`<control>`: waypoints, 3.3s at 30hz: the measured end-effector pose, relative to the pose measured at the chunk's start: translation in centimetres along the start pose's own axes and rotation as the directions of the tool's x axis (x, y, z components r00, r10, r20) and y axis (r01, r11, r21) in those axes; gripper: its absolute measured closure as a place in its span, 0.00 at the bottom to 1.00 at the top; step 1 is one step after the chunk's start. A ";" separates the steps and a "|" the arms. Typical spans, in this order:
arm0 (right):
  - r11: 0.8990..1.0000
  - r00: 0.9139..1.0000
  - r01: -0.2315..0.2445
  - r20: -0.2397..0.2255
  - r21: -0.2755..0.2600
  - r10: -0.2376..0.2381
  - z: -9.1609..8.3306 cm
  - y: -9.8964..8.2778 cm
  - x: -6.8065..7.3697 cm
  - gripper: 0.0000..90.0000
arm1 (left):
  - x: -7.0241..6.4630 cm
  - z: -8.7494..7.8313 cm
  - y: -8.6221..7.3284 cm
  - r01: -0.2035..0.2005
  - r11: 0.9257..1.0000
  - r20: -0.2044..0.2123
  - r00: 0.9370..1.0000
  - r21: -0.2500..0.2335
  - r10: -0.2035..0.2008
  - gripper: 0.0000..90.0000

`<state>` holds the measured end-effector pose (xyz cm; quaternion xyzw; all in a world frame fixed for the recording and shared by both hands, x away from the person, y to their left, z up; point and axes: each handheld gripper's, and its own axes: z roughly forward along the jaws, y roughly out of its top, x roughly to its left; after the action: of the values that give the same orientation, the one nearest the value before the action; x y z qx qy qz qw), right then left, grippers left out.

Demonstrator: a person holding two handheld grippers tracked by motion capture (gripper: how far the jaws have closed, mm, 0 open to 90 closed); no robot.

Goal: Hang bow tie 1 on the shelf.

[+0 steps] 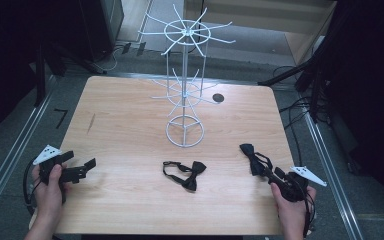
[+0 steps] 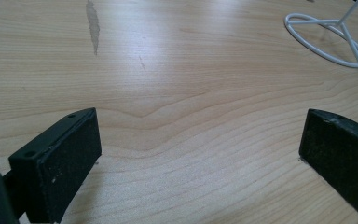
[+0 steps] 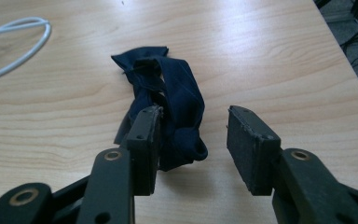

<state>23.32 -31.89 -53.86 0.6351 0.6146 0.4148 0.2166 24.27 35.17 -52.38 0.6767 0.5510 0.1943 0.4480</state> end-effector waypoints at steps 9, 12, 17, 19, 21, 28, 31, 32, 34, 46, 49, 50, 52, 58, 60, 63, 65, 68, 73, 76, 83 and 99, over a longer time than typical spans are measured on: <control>1.000 1.000 0.023 0.017 0.013 -0.023 0.0 -0.1 -0.5 0.86 | 0.0 0.0 0.0 0.000 1.000 0.001 1.000 0.000 0.000 0.00; 0.998 0.998 0.057 0.035 0.009 -0.058 -0.2 -0.2 -0.6 0.90 | 0.0 0.0 0.0 0.000 1.000 0.001 1.000 -0.001 0.000 0.00; 0.996 0.995 0.085 0.056 -0.036 -0.083 -0.8 0.0 -0.4 0.94 | 0.0 0.0 0.0 0.000 1.000 -0.001 1.000 0.000 0.000 0.00; 0.993 0.993 0.099 0.071 -0.064 -0.094 -1.1 0.2 -0.3 0.95 | 0.0 0.0 0.0 0.000 1.000 0.000 1.000 0.000 0.000 0.00; 0.990 0.991 0.111 0.085 -0.089 -0.103 -1.4 0.3 -0.2 0.95 | 0.0 0.0 0.0 0.000 1.000 0.000 1.000 0.000 0.000 0.00; 0.977 0.986 0.145 0.108 -0.154 -0.129 -2.3 0.6 0.2 0.96 | 0.0 0.0 0.0 0.000 1.000 0.002 1.000 0.000 0.000 0.00; 0.972 0.984 0.159 0.109 -0.173 -0.141 -2.5 0.8 0.5 0.96 | 0.0 0.0 0.0 0.000 1.000 0.001 1.000 0.001 0.000 0.00; 0.970 0.983 0.164 0.109 -0.182 -0.146 -2.6 0.8 0.6 0.96 | 0.0 0.0 0.0 0.000 1.000 0.001 1.000 0.001 0.000 0.00; 0.965 0.981 0.174 0.114 -0.198 -0.154 -2.9 0.9 0.8 0.96 | 0.0 0.0 0.0 0.000 1.000 0.001 1.000 0.001 0.000 0.00; 0.934 0.970 0.240 0.111 -0.265 -0.218 -3.8 1.5 2.8 0.97 | 0.0 0.0 0.0 0.000 1.000 0.002 1.000 0.002 0.000 0.00; 0.927 0.968 0.249 0.106 -0.282 -0.227 -3.9 1.7 3.4 0.97 | 0.0 0.0 0.0 -0.002 1.000 0.001 1.000 0.001 0.002 0.00; 0.927 0.968 0.249 0.106 -0.282 -0.227 -3.9 1.7 3.4 0.97 | 0.0 0.0 0.0 -0.002 1.000 0.001 1.000 0.001 0.002 0.00; 0.922 0.969 0.248 0.094 -0.298 -0.231 -4.0 1.8 3.8 0.97 | 0.0 0.0 0.0 -0.004 1.000 -0.001 1.000 0.000 0.004 0.00; 0.917 0.971 0.240 0.056 -0.318 -0.234 -4.3 2.1 4.8 0.97 | 0.0 0.0 0.0 -0.003 1.000 0.001 1.000 -0.001 0.003 0.00; 0.918 0.972 0.231 0.034 -0.321 -0.233 -4.3 2.3 5.2 0.97 | 0.0 0.0 0.0 -0.003 1.000 0.001 1.000 -0.001 0.003 0.00; 0.913 0.968 0.244 0.026 -0.326 -0.249 -4.4 2.4 5.8 0.97 | 0.0 0.0 0.0 -0.003 1.000 0.003 1.000 -0.002 0.003 0.00; 0.913 0.966 0.247 0.013 -0.326 -0.257 -4.3 2.5 6.2 0.97 | 0.0 0.0 0.0 -0.002 1.000 0.003 1.000 -0.003 0.002 0.00; 0.907 0.962 0.258 -0.003 -0.332 -0.274 -4.3 2.7 7.0 0.97 | 0.0 0.0 0.0 -0.002 1.000 0.002 1.000 -0.003 0.002 0.00; 0.900 0.955 0.268 -0.028 -0.343 -0.295 -4.5 3.0 8.1 0.97 | 0.0 0.0 0.0 -0.002 1.000 0.001 1.000 -0.003 0.002 0.00; 0.902 0.954 0.270 -0.037 -0.338 -0.299 -4.5 3.2 8.4 0.97 | 0.0 0.0 0.0 -0.003 1.000 0.000 1.000 -0.003 0.003 0.00; 0.900 0.948 0.273 -0.064 -0.339 -0.312 -4.4 3.6 9.6 0.97 | 0.0 0.0 0.0 -0.002 1.000 -0.001 1.000 -0.003 0.002 0.00; 0.897 0.922 0.304 -0.136 -0.321 -0.362 -3.4 4.4 12.6 0.97 | 0.0 -0.1 -0.1 0.002 1.000 0.003 1.000 -0.004 -0.002 0.00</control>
<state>22.02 -21.26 -45.18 0.4376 0.6640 0.5174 0.3160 24.15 35.18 -52.37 0.6755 0.5506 0.1942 0.4503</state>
